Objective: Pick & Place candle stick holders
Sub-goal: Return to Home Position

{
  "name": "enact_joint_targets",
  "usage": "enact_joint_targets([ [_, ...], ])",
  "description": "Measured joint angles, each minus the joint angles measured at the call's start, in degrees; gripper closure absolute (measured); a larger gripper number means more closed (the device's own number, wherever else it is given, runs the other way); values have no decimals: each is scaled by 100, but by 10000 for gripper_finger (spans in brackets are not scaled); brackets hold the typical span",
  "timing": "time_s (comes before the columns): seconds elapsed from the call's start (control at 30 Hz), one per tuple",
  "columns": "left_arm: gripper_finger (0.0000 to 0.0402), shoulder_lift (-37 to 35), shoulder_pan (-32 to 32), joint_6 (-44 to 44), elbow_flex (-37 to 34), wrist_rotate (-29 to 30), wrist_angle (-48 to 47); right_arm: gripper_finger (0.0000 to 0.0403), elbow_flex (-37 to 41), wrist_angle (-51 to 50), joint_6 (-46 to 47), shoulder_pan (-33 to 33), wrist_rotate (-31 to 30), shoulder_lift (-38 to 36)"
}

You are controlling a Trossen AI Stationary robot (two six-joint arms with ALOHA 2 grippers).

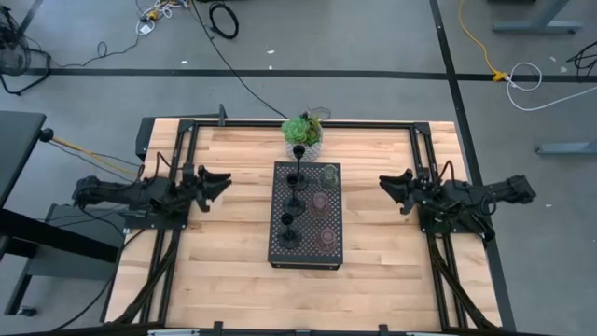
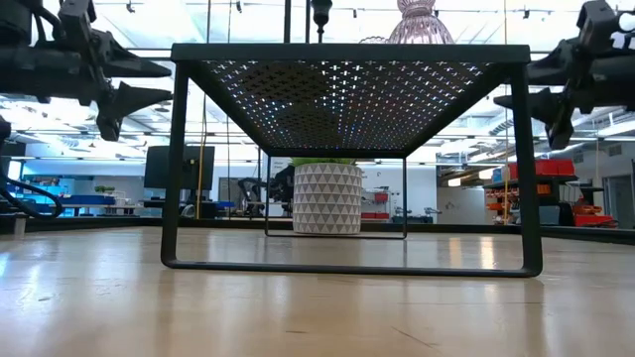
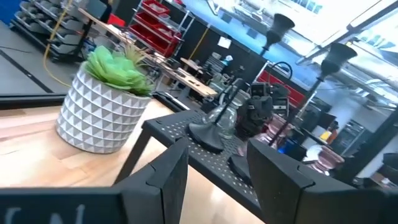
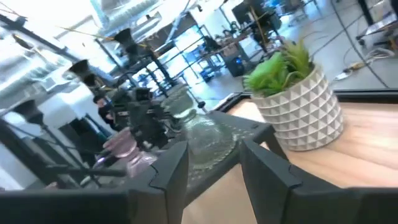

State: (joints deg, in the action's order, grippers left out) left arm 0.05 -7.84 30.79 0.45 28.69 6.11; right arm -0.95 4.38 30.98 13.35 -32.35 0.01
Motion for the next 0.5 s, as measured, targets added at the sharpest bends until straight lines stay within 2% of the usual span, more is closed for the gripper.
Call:
enact_joint_targets([
  [0.37, 232, 0, 841, 0, 0, -41, -2, 257, 4, -41, 2, -767, 123, 0],
  [0.5, 232, 0, 1031, 0, 0, -42, 0, 257, 4, -41, 2, -833, 90, 31],
])
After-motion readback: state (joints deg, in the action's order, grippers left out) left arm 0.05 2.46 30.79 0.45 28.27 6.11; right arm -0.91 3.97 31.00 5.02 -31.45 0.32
